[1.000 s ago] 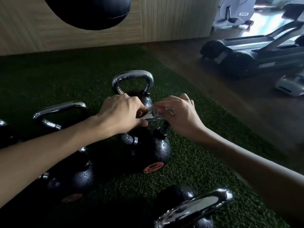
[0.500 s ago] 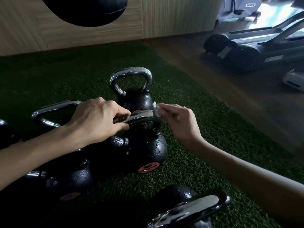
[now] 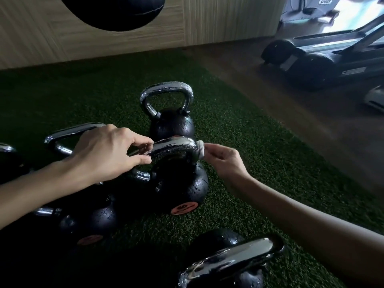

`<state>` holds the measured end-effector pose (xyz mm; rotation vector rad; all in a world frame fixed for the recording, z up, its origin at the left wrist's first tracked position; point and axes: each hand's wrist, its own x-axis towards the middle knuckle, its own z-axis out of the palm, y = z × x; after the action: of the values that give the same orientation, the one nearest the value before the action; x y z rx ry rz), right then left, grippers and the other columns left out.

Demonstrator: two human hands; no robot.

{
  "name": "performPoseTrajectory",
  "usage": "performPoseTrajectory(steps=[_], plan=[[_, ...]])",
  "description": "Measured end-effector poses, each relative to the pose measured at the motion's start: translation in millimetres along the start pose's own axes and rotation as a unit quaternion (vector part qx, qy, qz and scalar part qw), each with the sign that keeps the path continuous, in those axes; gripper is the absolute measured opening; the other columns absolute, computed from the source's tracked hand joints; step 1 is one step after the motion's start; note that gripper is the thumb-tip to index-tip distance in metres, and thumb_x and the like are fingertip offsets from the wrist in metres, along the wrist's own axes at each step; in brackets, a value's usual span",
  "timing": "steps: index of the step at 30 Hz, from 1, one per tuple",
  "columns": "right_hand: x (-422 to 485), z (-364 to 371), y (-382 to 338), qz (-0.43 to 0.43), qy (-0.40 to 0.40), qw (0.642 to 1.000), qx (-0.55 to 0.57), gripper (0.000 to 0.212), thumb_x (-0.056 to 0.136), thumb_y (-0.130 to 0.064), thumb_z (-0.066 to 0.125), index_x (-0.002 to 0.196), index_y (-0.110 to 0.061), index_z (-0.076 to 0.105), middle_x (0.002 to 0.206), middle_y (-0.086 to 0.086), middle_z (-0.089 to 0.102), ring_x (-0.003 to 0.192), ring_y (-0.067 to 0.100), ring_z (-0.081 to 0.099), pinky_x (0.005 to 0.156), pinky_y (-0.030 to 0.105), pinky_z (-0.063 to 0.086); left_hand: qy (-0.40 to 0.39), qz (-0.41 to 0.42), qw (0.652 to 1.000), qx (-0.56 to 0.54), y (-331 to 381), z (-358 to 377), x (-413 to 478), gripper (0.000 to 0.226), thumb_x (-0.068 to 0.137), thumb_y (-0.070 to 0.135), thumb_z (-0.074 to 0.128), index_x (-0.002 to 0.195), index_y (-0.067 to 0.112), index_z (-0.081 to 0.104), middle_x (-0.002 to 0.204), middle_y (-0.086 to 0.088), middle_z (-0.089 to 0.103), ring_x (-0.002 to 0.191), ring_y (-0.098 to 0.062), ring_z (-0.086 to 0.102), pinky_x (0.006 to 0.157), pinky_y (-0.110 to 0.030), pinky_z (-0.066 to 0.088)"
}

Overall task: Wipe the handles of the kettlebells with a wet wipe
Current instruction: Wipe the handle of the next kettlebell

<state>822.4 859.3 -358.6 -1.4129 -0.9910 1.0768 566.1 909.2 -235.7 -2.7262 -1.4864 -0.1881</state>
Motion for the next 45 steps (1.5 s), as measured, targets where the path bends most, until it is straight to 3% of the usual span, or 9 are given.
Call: performPoseTrajectory(steps=[8,16,20,25,29,33,36,40,45], plan=[[-1.4,-9.6,-8.4,0.075,0.015,0.997,0.029,0.030,0.089,-0.012,0.077,0.118,-0.015,0.073,0.102,-0.001,0.079,0.080,-0.001,0.074,0.059,0.009,0.050,-0.023,0.001,1.000,0.020,8.9,-0.8,16.7,0.042,0.082,0.067,0.070,0.121,0.056,0.066,0.065,0.021,0.055,0.055,-0.003,0.044,0.049,-0.021,0.031],[-8.3,-52.9,-62.8,0.045,-0.010,0.991,0.122,0.042,0.074,-0.031,0.080,0.114,-0.020,0.077,0.095,0.000,0.068,0.062,0.005,0.043,0.058,0.023,0.030,-0.051,0.056,0.995,0.064,42.7,-3.4,53.2,0.040,0.080,0.059,0.077,0.118,0.046,0.071,0.110,0.012,0.075,0.101,-0.016,0.068,0.079,-0.029,0.052],[-18.2,-45.1,-84.3,0.087,-0.086,0.987,0.106,0.031,0.077,-0.034,0.077,0.106,-0.025,0.080,0.098,-0.007,0.070,0.066,0.004,0.044,0.060,0.021,0.032,-0.042,0.067,0.985,-0.153,32.7,-20.8,54.1,0.047,0.081,0.044,0.083,0.125,0.045,0.068,0.105,0.029,0.071,0.081,0.026,0.059,0.069,-0.002,0.043],[-25.8,-12.7,-102.3,0.113,-0.144,0.968,0.170,0.010,0.090,-0.025,0.070,0.097,-0.021,0.076,0.080,-0.008,0.072,0.055,0.003,0.055,0.051,0.018,0.042,0.012,0.092,0.950,-0.299,29.6,-32.7,43.2,0.044,0.083,0.047,0.078,0.126,0.048,0.067,0.122,0.026,0.070,0.070,0.009,0.068,0.081,-0.024,0.057],[-23.3,6.9,-104.4,0.101,-0.153,0.976,0.120,0.031,0.060,-0.042,0.086,0.083,-0.026,0.074,0.091,-0.005,0.067,0.062,0.006,0.045,0.057,0.022,0.034,0.031,0.105,0.931,-0.349,24.5,-30.2,30.4,0.044,0.075,0.056,0.077,0.117,0.041,0.075,0.109,0.025,0.075,0.093,0.002,0.073,0.084,-0.028,0.060],[-26.5,19.8,-115.8,0.105,-0.153,0.972,0.146,0.025,0.077,-0.036,0.081,0.087,-0.017,0.070,0.087,0.003,0.068,0.059,0.011,0.054,0.047,0.023,0.044,0.058,0.095,0.913,-0.392,11.1,-28.9,22.7,0.037,0.075,0.051,0.079,0.104,0.029,0.080,0.093,0.014,0.079,0.089,-0.007,0.074,0.080,-0.030,0.058],[-19.9,20.2,-109.8,0.009,-0.049,0.995,-0.085,0.027,0.090,-0.044,0.075,0.097,-0.019,0.078,0.088,-0.004,0.074,0.064,0.012,0.059,0.055,0.030,0.047,0.030,0.038,0.917,-0.396,-9.6,-20.9,19.1,0.038,0.069,0.054,0.079,0.098,0.028,0.080,0.090,0.014,0.079,0.088,-0.004,0.074,0.085,-0.030,0.057],[-11.9,16.7,-97.6,-0.186,-0.027,0.902,-0.389,0.023,0.083,-0.043,0.082,0.104,-0.035,0.078,0.098,-0.011,0.073,0.092,0.006,0.066,0.082,0.027,0.051,0.017,-0.026,0.949,-0.314,-23.3,3.3,9.5,0.030,0.075,0.059,0.079,0.098,0.040,0.077,0.082,0.017,0.077,0.077,0.000,0.072,0.071,-0.026,0.051],[-0.8,23.2,-86.3,-0.251,-0.019,0.828,-0.502,0.032,0.081,-0.045,0.081,0.113,-0.041,0.076,0.107,-0.012,0.066,0.105,0.017,0.057,0.090,0.034,0.048,0.096,-0.039,0.949,-0.298,-15.4,25.8,11.3,0.025,0.082,0.051,0.081,0.100,0.035,0.077,0.079,0.017,0.077,0.072,0.008,0.068,0.056,-0.009,0.043]])
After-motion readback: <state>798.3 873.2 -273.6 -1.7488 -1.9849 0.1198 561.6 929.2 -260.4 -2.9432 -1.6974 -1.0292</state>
